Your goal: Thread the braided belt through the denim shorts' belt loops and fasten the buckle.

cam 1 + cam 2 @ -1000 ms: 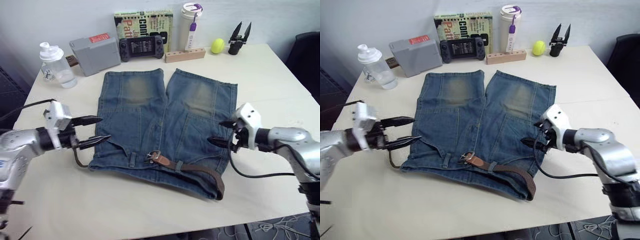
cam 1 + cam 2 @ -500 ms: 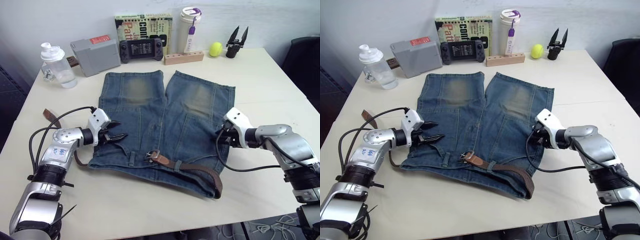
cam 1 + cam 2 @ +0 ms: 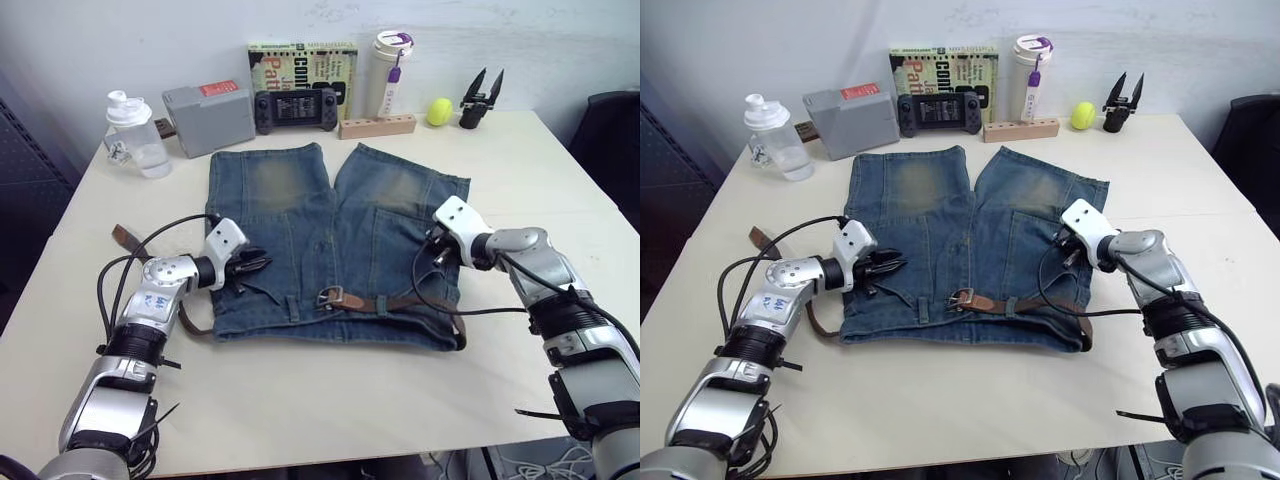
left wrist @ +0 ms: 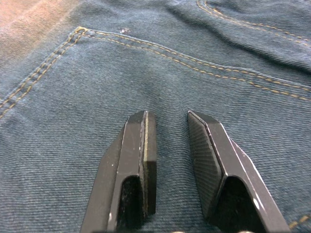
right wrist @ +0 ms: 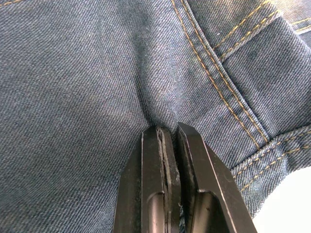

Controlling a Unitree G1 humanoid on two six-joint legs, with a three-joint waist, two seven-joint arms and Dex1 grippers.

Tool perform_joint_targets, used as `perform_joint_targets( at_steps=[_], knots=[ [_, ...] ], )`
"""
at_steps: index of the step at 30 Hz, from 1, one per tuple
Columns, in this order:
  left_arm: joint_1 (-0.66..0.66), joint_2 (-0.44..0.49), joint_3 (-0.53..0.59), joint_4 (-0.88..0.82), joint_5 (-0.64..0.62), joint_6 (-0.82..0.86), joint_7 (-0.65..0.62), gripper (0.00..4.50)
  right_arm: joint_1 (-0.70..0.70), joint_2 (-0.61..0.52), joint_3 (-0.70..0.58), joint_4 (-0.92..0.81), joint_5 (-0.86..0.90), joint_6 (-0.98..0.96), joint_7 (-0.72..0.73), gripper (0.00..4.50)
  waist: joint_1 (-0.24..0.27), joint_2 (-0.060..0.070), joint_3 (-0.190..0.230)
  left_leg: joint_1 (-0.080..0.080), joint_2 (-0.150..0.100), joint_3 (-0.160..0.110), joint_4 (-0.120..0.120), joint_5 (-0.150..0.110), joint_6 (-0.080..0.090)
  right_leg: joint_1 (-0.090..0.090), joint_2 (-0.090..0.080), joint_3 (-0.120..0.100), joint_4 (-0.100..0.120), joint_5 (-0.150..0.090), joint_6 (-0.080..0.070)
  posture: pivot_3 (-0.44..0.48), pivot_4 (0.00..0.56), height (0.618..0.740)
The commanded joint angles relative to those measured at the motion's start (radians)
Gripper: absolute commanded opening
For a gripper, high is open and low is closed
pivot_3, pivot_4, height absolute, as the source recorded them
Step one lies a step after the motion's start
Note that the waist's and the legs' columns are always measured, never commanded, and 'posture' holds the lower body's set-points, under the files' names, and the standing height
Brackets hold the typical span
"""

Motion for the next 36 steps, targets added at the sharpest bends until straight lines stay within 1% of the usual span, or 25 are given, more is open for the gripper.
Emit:
perform_joint_targets(
  at_steps=[1,5,6,7,8,9,10,11,13,14,15,16,18,19,20,23,25,27,29,34,36],
  knots=[
    [0.026,-0.021,0.01,0.038,0.025,0.037,0.012,1.3,-0.004,-0.014,-0.02,0.093,-0.066,-0.016,-0.055,0.0,0.0,0.001,0.0,0.0,0.0,0.0,0.0,0.0,0.0,0.0,0.0,0.0,0.0,0.0,0.0,0.0,0.15,0.726],
    [0.05,-0.025,0.017,-0.012,0.026,0.052,-0.009,1.3,-0.013,-0.004,-0.043,0.1,-0.055,-0.015,-0.057,0.0,0.0,0.001,0.0,-0.001,0.0,-0.001,0.0,0.0,0.0,0.0,0.0,-0.001,-0.001,0.0,0.0,0.0,0.15,0.726],
    [0.064,-0.025,0.036,-0.044,0.014,0.065,0.004,1.3,-0.012,0.0,-0.074,0.077,-0.03,-0.005,-0.066,0.0,0.0,0.002,0.001,-0.001,0.0,-0.001,0.0,0.0,0.0,0.0,0.0,-0.001,-0.001,0.0,0.0,0.0,0.15,0.726],
    [0.077,-0.025,0.058,-0.077,-0.002,0.074,0.018,1.81,-0.008,-0.002,-0.095,0.049,-0.009,-0.002,-0.06,0.79,-0.001,0.002,0.001,-0.001,0.0,-0.001,0.0,0.0,0.0,0.0,0.0,-0.001,-0.001,0.0,0.0,0.0,0.15,0.726],
    [0.088,-0.025,0.074,-0.105,-0.013,0.081,0.028,1.95,-0.002,-0.003,-0.11,0.025,0.004,0.001,-0.054,1.02,-0.003,0.004,0.002,-0.001,0.0,-0.001,-0.001,0.0,0.0,0.0,0.0,-0.001,-0.001,0.0,0.0,0.0,0.15,0.726],
    [0.097,-0.026,0.085,-0.127,-0.017,0.089,0.034,2.47,0.003,-0.003,-0.121,0.009,0.009,0.004,-0.049,1.61,-0.004,0.005,0.003,-0.002,0.001,-0.002,-0.001,0.0,0.0,-0.001,0.0,-0.001,-0.002,0.0,0.0,0.0,0.15,0.726],
    [0.12,-0.018,0.11,-0.198,-0.038,0.124,0.039,2.95,0.008,-0.001,-0.161,-0.042,0.045,0.037,-0.037,2.09,-0.006,0.007,0.004,-0.004,0.001,-0.002,-0.001,0.0,0.0,-0.004,0.0,-0.001,-0.002,0.0,0.001,0.0,0.15,0.726],
    [0.144,-0.01,0.139,-0.278,-0.062,0.166,0.048,3.24,0.016,-0.001,-0.202,-0.1,0.083,0.073,-0.027,2.44,-0.011,0.009,0.006,-0.006,0.001,-0.002,-0.001,0.0,0.0,-0.006,0.0,-0.001,-0.002,0.0,0.001,0.0,0.15,0.726],
    [0.189,0.004,0.192,-0.43,-0.11,0.246,0.065,4.19,0.04,-0.006,-0.267,-0.219,0.148,0.142,-0.003,3.44,-0.016,0.013,0.01,-0.012,0.001,-0.003,-0.001,0.0,0.0,-0.011,0.001,-0.001,-0.002,0.0,0.001,0.0,0.15,0.726],
    [0.206,0.008,0.211,-0.488,-0.129,0.277,0.072,4.5,0.054,-0.01,-0.286,-0.268,0.169,0.168,0.008,3.9,-0.016,0.013,0.013,-0.016,0.0,-0.003,0.0,0.0,0.0,-0.015,0.002,-0.001,-0.001,0.001,0.001,0.0,0.15,0.726],
    [0.218,0.011,0.224,-0.529,-0.141,0.303,0.077,4.5,0.066,-0.012,-0.299,-0.303,0.183,0.188,0.013,4.37,-0.016,0.014,0.014,-0.018,-0.001,-0.003,0.0,0.0,0.0,-0.017,0.003,-0.001,-0.001,0.001,0.001,0.0,0.15,0.726],
    [0.227,0.012,0.231,-0.557,-0.148,0.323,0.083,4.5,0.074,-0.014,-0.307,-0.327,0.191,0.204,0.015,4.45,-0.016,0.013,0.015,-0.019,-0.001,-0.003,-0.001,0.0,0.0,-0.02,0.003,-0.001,0.0,0.001,0.001,0.0,0.15,0.726],
    [0.256,0.022,0.359,-0.724,-0.25,0.484,0.161,4.5,0.146,-0.022,-0.368,-0.536,0.313,0.261,0.083,4.45,-0.016,0.012,0.016,-0.022,-0.001,-0.001,-0.001,0.001,-0.001,-0.023,0.004,0.0,0.001,0.001,0.001,0.0,0.15,0.726],
    [0.266,0.026,0.403,-0.777,-0.28,0.538,0.19,4.5,0.173,-0.023,-0.389,-0.609,0.352,0.278,0.102,4.45,-0.015,0.012,0.017,-0.023,0.0,-0.002,-0.001,0.001,-0.001,-0.024,0.004,0.0,0.001,0.0,0.001,0.0,0.15,0.726],
    [0.278,0.037,0.459,-0.828,-0.299,0.607,0.234,4.5,0.214,-0.02,-0.418,-0.708,0.432,0.322,0.135,4.45,-0.014,0.011,0.017,-0.023,0.0,-0.003,-0.001,0.001,-0.001,-0.024,0.004,0.0,0.001,0.0,0.001,0.0,0.15,0.726],
    [0.31,0.086,0.546,-0.881,-0.263,0.717,0.336,4.5,0.31,-0.016,-0.444,-0.899,0.561,0.356,0.194,4.45,-0.015,0.011,0.018,-0.022,0.0,-0.005,-0.002,0.001,-0.001,-0.024,0.004,0.001,0.001,0.0,0.001,0.0,0.15,0.726],
    [0.316,0.102,0.589,-0.871,-0.223,0.773,0.423,4.5,0.349,-0.009,-0.432,-0.985,0.602,0.38,0.184,4.45,-0.013,0.011,0.018,-0.019,-0.001,-0.004,-0.003,0.001,-0.001,-0.023,0.004,0.002,0.001,0.0,0.001,0.0,0.15,0.726],
    [0.315,0.101,0.625,-0.84,-0.183,0.806,0.513,4.5,0.371,0.0,-0.417,-1.031,0.618,0.387,0.164,4.45,-0.009,0.009,0.019,-0.018,-0.001,-0.003,-0.002,0.001,-0.001,-0.022,0.004,0.003,0.001,0.0,0.001,0.0,0.15,0.726],
    [0.313,0.092,0.649,-0.783,-0.154,0.818,0.573,4.5,0.382,0.008,-0.404,-1.047,0.619,0.383,0.15,4.45,-0.003,0.007,0.02,-0.018,-0.001,-0.004,-0.002,0.001,-0.001,-0.021,0.003,0.003,0.001,0.0,0.001,0.0,0.15,0.726],
    [0.297,0.054,0.63,-0.688,-0.123,0.828,0.646,4.5,0.413,0.0,-0.373,-1.065,0.617,0.378,0.138,4.45,0.011,0.004,0.022,-0.018,-0.002,-0.002,-0.002,0.001,-0.001,-0.022,0.004,0.003,0.0,0.0,0.001,0.0,0.15,0.726],
    [0.293,0.038,0.619,-0.645,-0.111,0.808,0.661,4.5,0.426,-0.003,-0.365,-1.071,0.617,0.375,0.131,4.45,0.012,0.003,0.022,-0.019,-0.002,0.0,-0.002,0.001,-0.002,-0.022,0.005,0.002,0.0,0.0,0.001,0.0,0.15,0.726]
  ],
)
